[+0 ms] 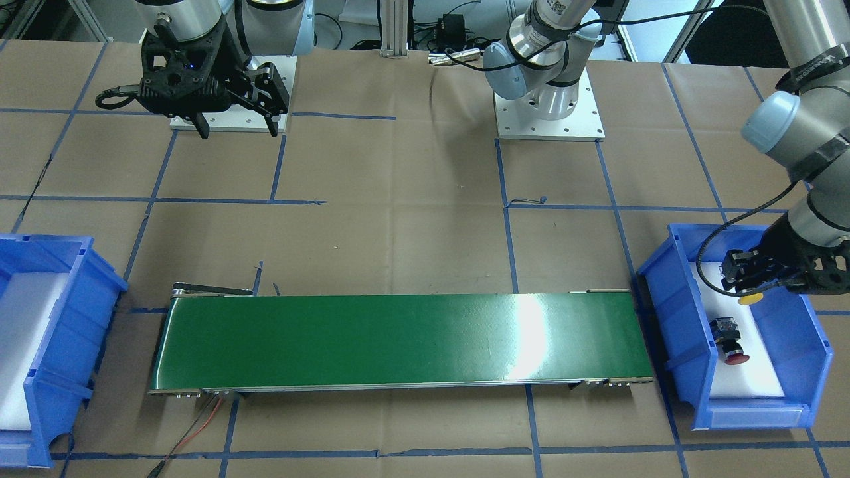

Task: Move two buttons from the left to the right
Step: 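Lift the yellow button and place it on the green conveyor belt, then return the left gripper over the bin to the red-capped button, then grasp the red-capped button with the left gripper while the right gripper moves over the belt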

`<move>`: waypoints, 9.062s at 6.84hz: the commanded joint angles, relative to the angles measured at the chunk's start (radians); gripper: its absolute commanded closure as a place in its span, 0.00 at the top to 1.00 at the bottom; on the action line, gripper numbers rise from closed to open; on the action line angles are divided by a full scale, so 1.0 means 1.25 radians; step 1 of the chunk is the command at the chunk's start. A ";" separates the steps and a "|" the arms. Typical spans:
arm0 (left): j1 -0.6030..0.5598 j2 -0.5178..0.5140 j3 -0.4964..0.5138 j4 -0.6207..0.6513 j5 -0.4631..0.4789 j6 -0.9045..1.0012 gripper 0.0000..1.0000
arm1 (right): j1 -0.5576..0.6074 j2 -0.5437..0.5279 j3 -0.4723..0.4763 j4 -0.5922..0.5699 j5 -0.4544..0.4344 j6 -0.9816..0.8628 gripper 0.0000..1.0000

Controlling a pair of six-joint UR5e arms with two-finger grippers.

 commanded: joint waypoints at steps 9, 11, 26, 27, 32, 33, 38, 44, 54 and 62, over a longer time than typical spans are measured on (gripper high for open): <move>-0.399 -0.022 0.206 -0.241 0.016 -0.393 0.06 | 0.000 -0.001 0.006 0.000 0.001 -0.001 1.00; -0.405 -0.081 0.206 -0.208 0.016 -0.398 0.06 | 0.000 0.000 0.007 0.000 0.002 0.000 1.00; -0.411 0.094 0.197 -0.299 0.020 -0.357 1.00 | 0.001 0.001 0.012 -0.002 0.002 -0.003 1.00; -0.353 0.095 0.196 -0.299 0.020 -0.299 1.00 | 0.001 0.001 0.012 -0.002 0.002 -0.002 1.00; -0.067 0.034 0.218 -0.274 0.015 -0.036 1.00 | 0.000 -0.002 0.008 0.000 -0.006 -0.002 1.00; -0.066 0.005 0.245 -0.269 0.014 -0.037 1.00 | 0.000 -0.002 0.008 0.000 -0.006 -0.001 1.00; -0.070 -0.101 0.228 -0.131 0.008 -0.047 0.99 | 0.000 -0.001 0.011 -0.001 -0.009 -0.005 1.00; -0.075 -0.203 0.146 0.055 0.002 -0.047 0.99 | 0.000 0.002 0.013 -0.002 -0.005 -0.003 1.00; -0.071 -0.191 0.151 0.049 -0.046 -0.069 0.06 | -0.002 0.139 -0.097 -0.055 -0.005 -0.005 1.00; -0.077 0.045 0.252 -0.367 -0.001 -0.118 0.00 | -0.002 0.236 -0.171 -0.061 -0.009 -0.005 1.00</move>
